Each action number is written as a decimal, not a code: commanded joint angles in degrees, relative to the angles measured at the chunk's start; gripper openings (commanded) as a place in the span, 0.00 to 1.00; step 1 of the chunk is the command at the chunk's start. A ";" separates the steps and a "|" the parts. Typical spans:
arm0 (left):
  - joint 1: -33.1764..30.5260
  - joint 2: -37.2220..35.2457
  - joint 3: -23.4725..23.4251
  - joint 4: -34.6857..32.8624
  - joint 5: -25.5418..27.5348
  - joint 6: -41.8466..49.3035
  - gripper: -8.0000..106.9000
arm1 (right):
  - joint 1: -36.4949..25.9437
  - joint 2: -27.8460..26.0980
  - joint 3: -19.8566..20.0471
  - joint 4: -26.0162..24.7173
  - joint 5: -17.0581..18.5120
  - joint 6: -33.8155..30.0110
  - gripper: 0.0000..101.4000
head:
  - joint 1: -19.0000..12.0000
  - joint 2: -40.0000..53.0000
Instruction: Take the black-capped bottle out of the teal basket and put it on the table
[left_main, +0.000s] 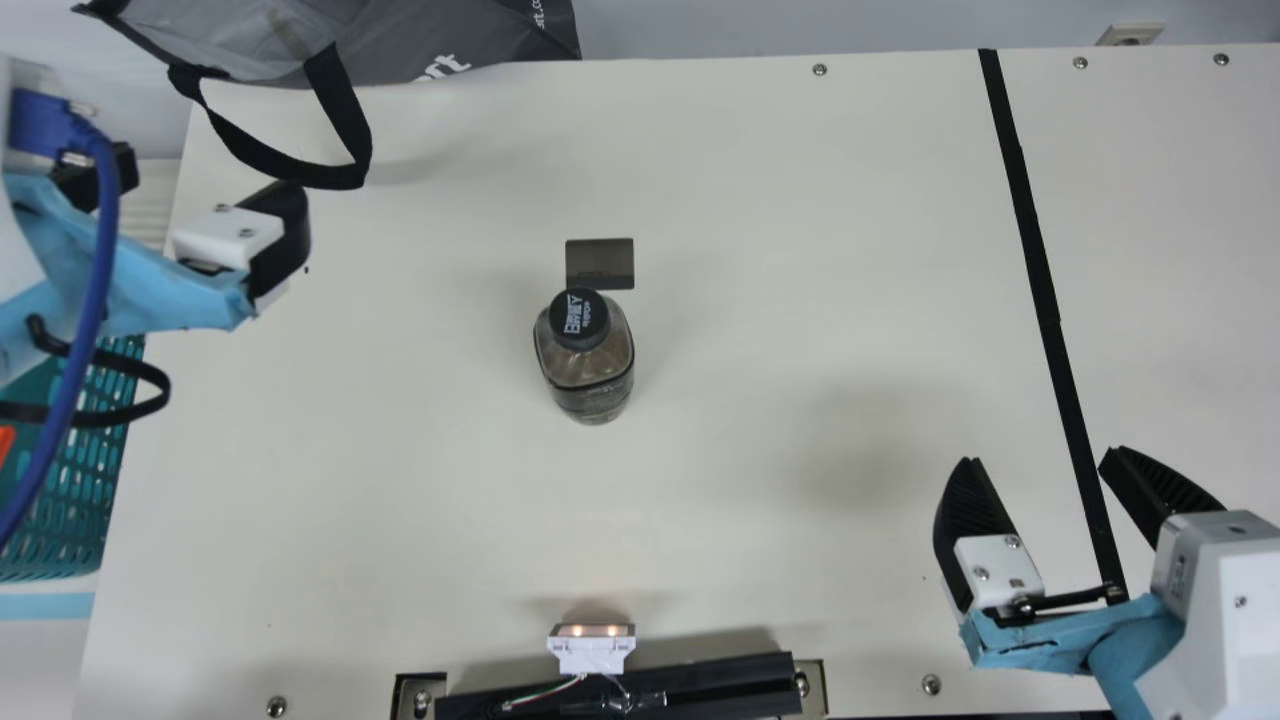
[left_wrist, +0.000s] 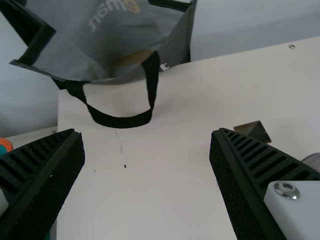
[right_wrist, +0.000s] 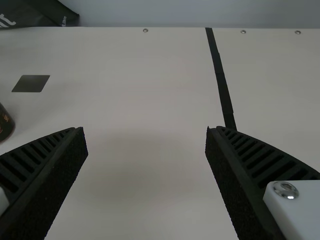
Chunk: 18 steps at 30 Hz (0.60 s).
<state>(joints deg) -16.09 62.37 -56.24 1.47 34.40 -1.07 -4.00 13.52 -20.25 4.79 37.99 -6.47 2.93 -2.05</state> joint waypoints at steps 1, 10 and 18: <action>0.96 -0.63 0.97 0.69 -0.72 -0.40 1.00 | 0.00 0.00 0.00 0.00 0.00 0.00 0.90 | -0.21 0.47; 4.13 -3.84 5.28 4.30 -3.60 -3.74 1.00 | 0.00 0.00 0.00 0.00 0.00 0.00 0.90 | -0.21 0.47; 5.46 -7.28 9.08 6.83 -4.59 -7.46 1.00 | 0.00 0.00 0.00 0.00 0.03 0.00 0.90 | -0.21 0.47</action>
<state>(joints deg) -10.65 55.68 -47.72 8.07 29.75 -7.99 -4.00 13.52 -20.25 4.79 38.02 -6.47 3.23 -2.05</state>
